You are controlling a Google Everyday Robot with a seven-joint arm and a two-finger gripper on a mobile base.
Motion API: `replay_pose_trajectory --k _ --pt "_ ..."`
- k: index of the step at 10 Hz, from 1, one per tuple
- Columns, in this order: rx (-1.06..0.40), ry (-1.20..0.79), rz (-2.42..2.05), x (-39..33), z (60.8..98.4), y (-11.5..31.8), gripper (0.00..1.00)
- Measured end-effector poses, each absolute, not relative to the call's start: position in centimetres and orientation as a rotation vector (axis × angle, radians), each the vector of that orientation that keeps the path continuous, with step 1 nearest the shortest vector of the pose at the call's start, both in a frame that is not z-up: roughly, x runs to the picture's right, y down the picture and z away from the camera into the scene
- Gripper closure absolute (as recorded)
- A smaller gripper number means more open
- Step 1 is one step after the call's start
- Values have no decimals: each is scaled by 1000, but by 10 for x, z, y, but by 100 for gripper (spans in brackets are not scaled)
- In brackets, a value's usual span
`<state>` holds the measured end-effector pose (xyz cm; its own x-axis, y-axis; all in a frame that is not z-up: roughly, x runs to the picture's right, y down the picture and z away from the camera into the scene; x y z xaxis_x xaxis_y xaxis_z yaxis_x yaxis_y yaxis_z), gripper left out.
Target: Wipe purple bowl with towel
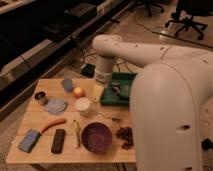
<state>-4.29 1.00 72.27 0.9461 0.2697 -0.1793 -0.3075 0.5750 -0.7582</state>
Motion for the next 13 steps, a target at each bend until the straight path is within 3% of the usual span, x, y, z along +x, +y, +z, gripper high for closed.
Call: replay_pose_trajectory --k 5,10,13 --pt "-717 74 175 -138 716 -27 20" --pt "-435 -381 131 -165 707 -44 20" --pt "-319 -522 129 -168 692 -53 20"
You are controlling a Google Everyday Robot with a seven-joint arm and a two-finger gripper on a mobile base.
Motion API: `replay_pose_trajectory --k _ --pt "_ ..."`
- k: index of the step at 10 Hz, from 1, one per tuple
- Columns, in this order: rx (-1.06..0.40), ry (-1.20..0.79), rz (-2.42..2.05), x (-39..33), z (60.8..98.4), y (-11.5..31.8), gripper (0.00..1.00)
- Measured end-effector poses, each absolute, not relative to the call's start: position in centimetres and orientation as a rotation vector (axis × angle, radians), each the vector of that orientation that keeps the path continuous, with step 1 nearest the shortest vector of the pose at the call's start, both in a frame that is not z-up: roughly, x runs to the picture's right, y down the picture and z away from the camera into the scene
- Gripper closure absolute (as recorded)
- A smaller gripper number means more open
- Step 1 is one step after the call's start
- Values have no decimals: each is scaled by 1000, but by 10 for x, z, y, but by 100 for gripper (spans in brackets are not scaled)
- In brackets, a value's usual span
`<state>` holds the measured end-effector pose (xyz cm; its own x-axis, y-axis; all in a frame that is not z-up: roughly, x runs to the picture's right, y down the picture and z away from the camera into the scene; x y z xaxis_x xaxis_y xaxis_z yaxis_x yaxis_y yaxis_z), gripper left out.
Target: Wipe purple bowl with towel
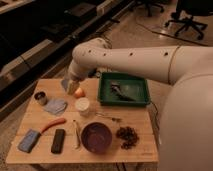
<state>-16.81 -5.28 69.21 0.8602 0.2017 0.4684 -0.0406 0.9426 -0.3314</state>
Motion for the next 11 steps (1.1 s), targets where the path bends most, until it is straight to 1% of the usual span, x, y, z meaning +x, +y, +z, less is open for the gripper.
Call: replay_pose_trajectory --k 1,3,5,8,11 --pt "-306 -538 129 -169 690 -54 20" --pt "-329 -528 113 -172 697 -56 20" --pt "-383 -552 65 -191 709 -69 20" --pt "-463 -667 -5 -228 727 -79 20" --pt "-513 -689 -77 -267 744 -63 20"
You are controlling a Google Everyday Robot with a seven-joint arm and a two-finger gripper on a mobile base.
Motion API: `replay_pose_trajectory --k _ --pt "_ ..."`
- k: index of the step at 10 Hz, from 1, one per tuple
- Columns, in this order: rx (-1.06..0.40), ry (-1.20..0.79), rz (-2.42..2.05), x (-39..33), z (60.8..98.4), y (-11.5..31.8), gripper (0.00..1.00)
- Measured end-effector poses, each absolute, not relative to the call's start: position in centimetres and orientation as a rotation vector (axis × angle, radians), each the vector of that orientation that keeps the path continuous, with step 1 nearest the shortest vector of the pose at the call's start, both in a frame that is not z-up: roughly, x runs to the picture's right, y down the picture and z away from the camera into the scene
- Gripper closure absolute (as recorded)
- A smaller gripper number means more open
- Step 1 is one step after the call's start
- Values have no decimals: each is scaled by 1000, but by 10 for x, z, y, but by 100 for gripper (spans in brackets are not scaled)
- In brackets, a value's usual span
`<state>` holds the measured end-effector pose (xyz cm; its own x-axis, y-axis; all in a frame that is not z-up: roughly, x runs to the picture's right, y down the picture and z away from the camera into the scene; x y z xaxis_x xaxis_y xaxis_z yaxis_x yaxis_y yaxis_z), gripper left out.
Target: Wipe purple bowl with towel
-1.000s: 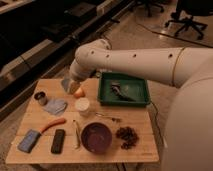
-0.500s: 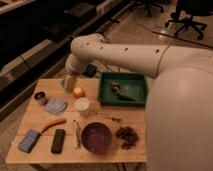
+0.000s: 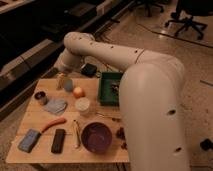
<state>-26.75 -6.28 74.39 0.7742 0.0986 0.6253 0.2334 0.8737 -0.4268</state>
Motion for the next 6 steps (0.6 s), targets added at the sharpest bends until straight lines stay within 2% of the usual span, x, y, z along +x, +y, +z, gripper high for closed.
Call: replay_pose_trajectory --k 6 --pt "-576 -581 -157 -307 813 -12 20"
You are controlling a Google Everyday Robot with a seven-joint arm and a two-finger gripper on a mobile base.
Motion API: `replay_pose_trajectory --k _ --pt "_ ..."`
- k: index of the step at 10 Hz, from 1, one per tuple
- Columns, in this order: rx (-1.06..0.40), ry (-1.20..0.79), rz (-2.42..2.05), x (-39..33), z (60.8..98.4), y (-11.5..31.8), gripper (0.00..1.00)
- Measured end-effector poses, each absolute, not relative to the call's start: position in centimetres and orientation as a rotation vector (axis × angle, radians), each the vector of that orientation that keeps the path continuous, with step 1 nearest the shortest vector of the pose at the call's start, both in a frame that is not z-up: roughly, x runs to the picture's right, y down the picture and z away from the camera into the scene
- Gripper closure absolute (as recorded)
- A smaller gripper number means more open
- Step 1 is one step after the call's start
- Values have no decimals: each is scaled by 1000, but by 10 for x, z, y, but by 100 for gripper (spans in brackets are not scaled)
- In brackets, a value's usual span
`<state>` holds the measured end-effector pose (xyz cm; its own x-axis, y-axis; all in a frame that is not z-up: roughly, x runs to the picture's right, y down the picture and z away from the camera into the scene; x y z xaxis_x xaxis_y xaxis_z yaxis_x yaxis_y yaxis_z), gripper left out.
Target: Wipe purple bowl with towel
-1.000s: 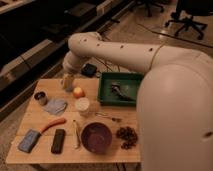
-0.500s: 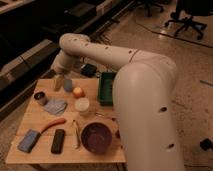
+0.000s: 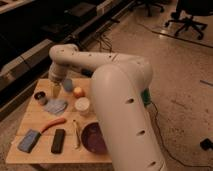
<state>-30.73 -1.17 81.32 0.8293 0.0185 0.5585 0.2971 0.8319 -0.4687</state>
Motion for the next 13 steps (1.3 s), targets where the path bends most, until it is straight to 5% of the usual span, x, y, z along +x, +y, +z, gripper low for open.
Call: replay_pose_trajectory --k 13 --pt "-735 -425 -225 -335 888 76 20"
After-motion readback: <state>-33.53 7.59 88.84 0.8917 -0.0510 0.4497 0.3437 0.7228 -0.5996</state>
